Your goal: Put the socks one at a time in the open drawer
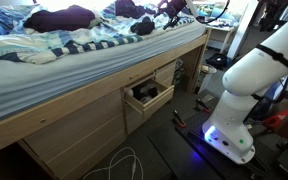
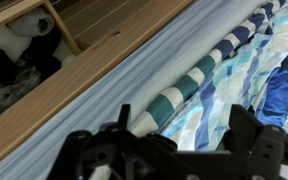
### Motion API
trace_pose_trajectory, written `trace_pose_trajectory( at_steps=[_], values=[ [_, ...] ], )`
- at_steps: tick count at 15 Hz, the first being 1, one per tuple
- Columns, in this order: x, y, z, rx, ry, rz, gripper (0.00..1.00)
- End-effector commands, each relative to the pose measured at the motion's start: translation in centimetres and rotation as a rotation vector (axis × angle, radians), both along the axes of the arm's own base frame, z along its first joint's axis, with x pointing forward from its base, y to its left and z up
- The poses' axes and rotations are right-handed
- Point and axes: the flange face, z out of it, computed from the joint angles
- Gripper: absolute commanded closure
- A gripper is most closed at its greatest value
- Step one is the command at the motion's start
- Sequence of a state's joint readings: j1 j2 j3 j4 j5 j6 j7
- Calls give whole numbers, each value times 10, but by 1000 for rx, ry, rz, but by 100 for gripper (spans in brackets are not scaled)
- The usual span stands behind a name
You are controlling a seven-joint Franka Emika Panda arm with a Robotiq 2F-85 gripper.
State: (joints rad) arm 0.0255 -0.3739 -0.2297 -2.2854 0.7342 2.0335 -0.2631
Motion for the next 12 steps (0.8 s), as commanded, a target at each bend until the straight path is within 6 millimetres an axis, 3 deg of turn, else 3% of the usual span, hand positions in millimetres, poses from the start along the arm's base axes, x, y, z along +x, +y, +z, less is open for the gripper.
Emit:
trace_pose_trajectory(
  at_steps=[1,4,6,7,10,12],
  values=[
    [44,32,-9,69,83,-122,0],
    [72,48,-14,92,117,-246,0],
    [82,57,-13,34,87,-165,0],
    [69,55,-20,48,102,-184,0],
    [80,58,-19,41,96,-175,0],
    [78,49,-19,81,119,-258,0]
  ],
)
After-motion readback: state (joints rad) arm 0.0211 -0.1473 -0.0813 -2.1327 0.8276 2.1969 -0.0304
